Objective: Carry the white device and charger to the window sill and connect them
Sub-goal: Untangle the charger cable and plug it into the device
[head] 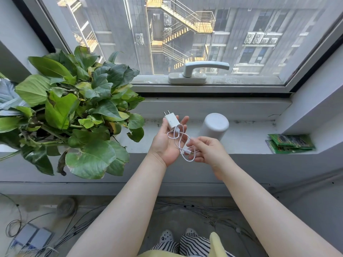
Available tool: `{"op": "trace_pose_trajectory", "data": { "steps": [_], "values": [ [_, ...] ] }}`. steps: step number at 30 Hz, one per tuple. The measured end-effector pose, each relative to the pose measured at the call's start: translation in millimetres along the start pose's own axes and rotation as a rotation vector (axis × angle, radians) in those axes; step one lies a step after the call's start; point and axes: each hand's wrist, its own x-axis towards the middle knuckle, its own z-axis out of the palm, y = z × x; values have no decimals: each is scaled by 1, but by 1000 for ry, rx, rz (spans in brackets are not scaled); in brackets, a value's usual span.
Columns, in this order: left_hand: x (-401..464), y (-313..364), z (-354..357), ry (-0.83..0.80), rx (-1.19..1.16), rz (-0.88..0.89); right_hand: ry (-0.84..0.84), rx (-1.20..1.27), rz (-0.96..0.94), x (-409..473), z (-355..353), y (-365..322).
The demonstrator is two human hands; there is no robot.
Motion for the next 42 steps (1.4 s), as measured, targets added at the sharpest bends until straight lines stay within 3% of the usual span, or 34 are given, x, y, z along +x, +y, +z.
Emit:
{"op": "trace_pose_trajectory", "data": {
  "steps": [5, 12, 19, 24, 28, 32, 36, 39, 42],
  "values": [
    [2, 0, -3, 8, 31, 8, -48, 89, 4, -2, 0, -5],
    [6, 3, -4, 31, -13, 46, 116, 198, -137, 5, -4, -9],
    [9, 3, 1, 136, 8, 67, 153, 249, -239, 2, -11, -8],
    [7, 1, 7, 116, 29, 71, 158, -173, -149, 2, -6, -13],
    [5, 1, 9, 67, 7, 51, 380, -666, -470, 1, 7, -9],
    [3, -2, 10, 23, 35, 31, 428, -825, -513, 1, 25, -17],
    [0, 2, 12, -20, -26, 53, 443, -578, -516, 3, 22, -26],
    [-2, 4, 16, -9, 42, 89, 375, -278, -480, -1, 14, -34],
    [-3, 5, 18, 10, 86, 118, 418, -140, -483, -5, 11, -39]
  ]
}}
